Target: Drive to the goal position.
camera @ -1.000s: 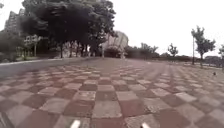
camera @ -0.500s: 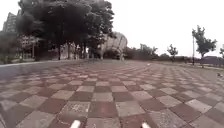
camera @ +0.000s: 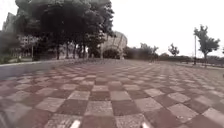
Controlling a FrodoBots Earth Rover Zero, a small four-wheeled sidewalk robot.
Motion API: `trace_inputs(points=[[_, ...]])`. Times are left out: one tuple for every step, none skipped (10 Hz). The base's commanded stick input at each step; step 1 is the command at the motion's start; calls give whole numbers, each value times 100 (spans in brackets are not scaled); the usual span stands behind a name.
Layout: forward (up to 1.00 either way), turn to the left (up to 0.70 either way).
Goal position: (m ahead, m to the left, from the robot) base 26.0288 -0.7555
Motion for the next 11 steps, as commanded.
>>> trace_inputs(points=[[70,13],[70,35],[70,35],[70,21],[70,0],[70,0],[70,0],[70,1],[70,2],[70,2],[70,2]])
